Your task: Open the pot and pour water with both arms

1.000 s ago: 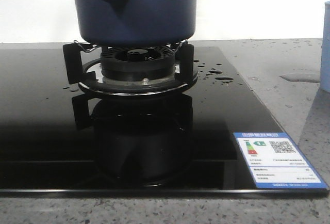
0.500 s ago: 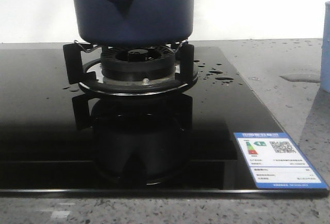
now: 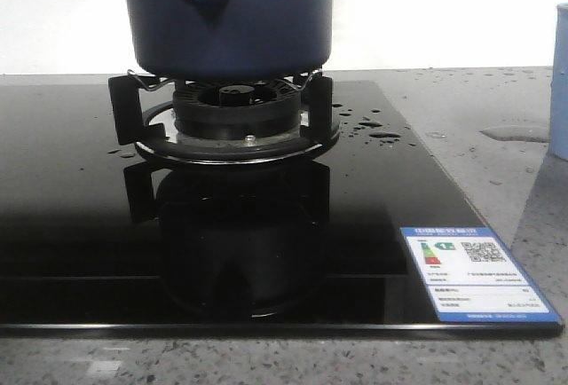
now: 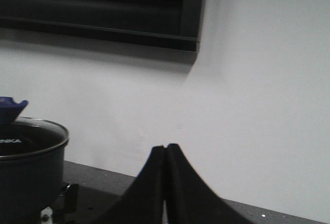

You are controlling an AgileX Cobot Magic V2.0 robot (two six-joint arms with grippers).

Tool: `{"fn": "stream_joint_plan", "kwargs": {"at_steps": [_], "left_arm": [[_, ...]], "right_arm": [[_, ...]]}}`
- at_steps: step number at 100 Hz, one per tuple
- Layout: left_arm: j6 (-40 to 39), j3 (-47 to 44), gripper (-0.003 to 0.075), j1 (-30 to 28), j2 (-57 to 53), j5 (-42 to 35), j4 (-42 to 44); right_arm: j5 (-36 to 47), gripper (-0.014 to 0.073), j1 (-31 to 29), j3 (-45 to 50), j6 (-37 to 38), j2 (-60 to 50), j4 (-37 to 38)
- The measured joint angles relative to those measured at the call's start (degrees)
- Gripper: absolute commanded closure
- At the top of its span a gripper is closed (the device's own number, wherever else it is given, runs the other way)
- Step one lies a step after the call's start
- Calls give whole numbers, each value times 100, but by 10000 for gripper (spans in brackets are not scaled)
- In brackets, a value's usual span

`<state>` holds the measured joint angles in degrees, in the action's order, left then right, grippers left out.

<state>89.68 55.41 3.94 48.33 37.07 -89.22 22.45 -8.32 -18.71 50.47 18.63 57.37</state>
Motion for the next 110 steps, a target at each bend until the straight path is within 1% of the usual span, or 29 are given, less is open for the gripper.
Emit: {"fn": "stream_joint_plan", "kwargs": {"at_steps": [1,9,10,16,18,27,28,29,33,37,41,46,54,60,76,93,110], "left_arm": [[3,-72,663,0,0,0,-2],[-82,-921,701,-23,-1150,-651,14],[-83,-1156,706,-23,-1358,-760,14],[-106,-1692,740,-31,-2185,-1211,14],[-106,-1991,738,-31,-2500,-1375,14],[-259,-2804,738,-46,-3744,-2005,-116],[-327,-2922,738,-46,-4040,-2147,-132],[-366,-2978,738,-46,-4040,-2147,-143],[-629,-3291,739,-46,-4596,-2403,-167],[-843,-3482,739,-46,-4801,-2455,-167],[-1036,-3616,739,-46,-4857,-2424,-71],[-1172,-3656,739,-46,-4753,-2082,162],[-1237,-3656,739,-46,-4413,-1512,394],[-1260,-3633,739,-46,-4180,-1390,425],[-1286,-3587,739,-46,-3831,-1499,412],[-1286,-3584,739,-46,-3807,-1723,404],[-1297,-3574,739,-46,-3807,-1761,399]], "right_arm": [[1,667,14,0,115,-25,70],[141,667,79,0,780,-157,922],[156,667,79,0,900,-181,993],[303,667,102,0,1297,-260,1547],[366,667,114,0,1417,-297,1692],[652,667,114,0,1758,-385,2022],[679,667,114,0,1773,-389,2051],[706,667,114,0,1800,-402,2065],[864,667,114,0,1844,-404,2125],[1020,667,114,0,1870,-414,2172],[1201,667,114,0,1896,-413,2186],[1335,667,114,0,1904,-425,2230],[1420,667,114,0,1918,-433,2273],[1458,667,114,0,1918,-433,2301],[1578,667,114,0,1918,-433,2346],[1754,667,114,0,1918,-433,2368],[1776,667,114,0,1933,-433,2376]]}}
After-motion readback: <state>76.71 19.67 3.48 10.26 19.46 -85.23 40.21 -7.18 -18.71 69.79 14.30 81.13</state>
